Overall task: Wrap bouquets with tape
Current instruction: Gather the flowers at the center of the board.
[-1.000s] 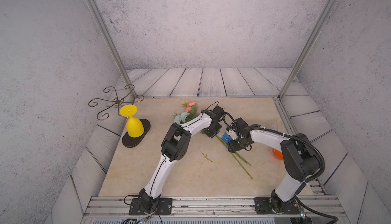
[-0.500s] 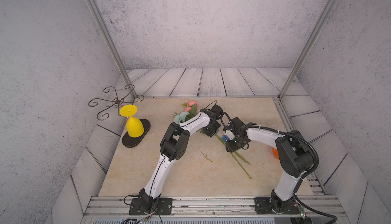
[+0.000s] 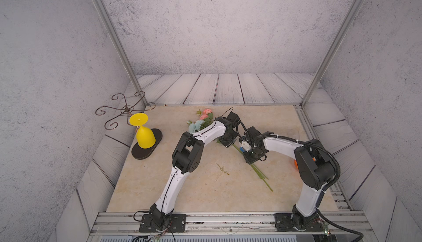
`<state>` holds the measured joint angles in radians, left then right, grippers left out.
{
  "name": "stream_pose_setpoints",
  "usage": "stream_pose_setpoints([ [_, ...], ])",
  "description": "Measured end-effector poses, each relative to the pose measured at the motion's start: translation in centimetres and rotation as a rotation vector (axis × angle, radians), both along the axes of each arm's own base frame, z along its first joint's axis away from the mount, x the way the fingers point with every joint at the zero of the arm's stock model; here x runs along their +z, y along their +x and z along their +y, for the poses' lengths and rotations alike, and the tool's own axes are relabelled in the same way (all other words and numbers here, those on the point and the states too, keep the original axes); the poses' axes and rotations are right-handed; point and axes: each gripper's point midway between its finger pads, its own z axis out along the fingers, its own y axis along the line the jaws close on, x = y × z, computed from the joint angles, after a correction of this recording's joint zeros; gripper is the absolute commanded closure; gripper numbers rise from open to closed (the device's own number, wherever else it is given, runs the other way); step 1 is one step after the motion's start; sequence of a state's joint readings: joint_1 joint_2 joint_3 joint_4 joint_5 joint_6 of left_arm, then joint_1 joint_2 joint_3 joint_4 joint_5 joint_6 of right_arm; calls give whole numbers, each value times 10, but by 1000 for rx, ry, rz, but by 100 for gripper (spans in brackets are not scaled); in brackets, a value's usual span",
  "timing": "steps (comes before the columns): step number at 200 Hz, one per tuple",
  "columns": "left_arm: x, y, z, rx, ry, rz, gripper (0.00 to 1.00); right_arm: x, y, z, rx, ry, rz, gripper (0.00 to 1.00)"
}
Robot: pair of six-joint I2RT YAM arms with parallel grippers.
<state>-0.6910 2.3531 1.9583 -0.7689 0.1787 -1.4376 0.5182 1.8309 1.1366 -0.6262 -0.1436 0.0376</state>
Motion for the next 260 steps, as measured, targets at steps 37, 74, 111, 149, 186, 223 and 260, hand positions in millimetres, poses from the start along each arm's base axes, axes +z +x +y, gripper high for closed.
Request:
stream_pose_setpoints([
  [37, 3, 0, -1, -1, -8, -8, 100, 0, 0, 0, 6, 5, -10, 94],
  [74, 4, -2, -1, -2, -14, 5, 100, 0, 1, -1, -23, 6, -12, 72],
  [111, 13, -3, -4, 2, -37, 5, 100, 1, 7, -1, -64, 3, -25, 69],
  [149, 14, -5, -4, 5, -45, 14, 100, 1, 9, -1, -82, 0, -34, 79],
  [186, 11, -7, -4, 7, -52, 17, 100, 0, 7, 3, -74, 11, -34, 86],
  [223, 8, -9, -1, 2, -47, 29, 100, 0, 5, 6, -67, 15, -32, 70],
  [260, 5, -14, 5, -9, -24, 49, 100, -1, 3, 11, -63, -27, -62, 78],
])
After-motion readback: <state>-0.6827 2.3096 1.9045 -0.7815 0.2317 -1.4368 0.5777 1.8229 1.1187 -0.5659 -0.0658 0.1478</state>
